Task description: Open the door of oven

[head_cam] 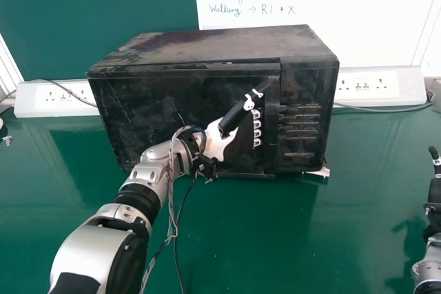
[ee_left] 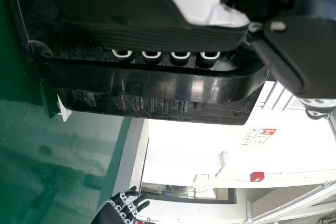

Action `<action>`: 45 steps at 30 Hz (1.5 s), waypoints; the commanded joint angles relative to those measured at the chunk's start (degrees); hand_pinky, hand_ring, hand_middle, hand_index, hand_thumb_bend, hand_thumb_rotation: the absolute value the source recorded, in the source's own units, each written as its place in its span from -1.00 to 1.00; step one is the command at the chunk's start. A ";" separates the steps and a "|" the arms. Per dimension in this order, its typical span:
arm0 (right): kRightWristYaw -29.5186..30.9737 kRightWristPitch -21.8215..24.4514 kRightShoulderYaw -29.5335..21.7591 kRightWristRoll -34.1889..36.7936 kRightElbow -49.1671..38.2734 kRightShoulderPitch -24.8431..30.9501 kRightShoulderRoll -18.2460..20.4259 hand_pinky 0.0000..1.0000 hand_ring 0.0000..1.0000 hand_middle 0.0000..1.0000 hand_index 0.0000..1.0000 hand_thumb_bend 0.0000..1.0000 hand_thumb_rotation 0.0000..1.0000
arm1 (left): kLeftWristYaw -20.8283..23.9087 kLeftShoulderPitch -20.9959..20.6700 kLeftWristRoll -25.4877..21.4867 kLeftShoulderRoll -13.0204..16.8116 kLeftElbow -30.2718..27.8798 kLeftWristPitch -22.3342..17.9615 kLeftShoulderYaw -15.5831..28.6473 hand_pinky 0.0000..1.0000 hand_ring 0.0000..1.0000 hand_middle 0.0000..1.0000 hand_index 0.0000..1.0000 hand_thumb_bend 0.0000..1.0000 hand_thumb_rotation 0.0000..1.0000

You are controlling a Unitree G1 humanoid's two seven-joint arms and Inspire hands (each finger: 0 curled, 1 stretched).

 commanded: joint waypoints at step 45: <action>-1.46 0.21 0.16 -0.36 0.29 -0.62 -0.35 0.66 0.84 0.94 0.81 1.00 0.81 | -20.91 1.28 -0.40 4.94 -4.14 -9.00 -0.37 -0.22 0.13 0.56 0.69 0.77 0.89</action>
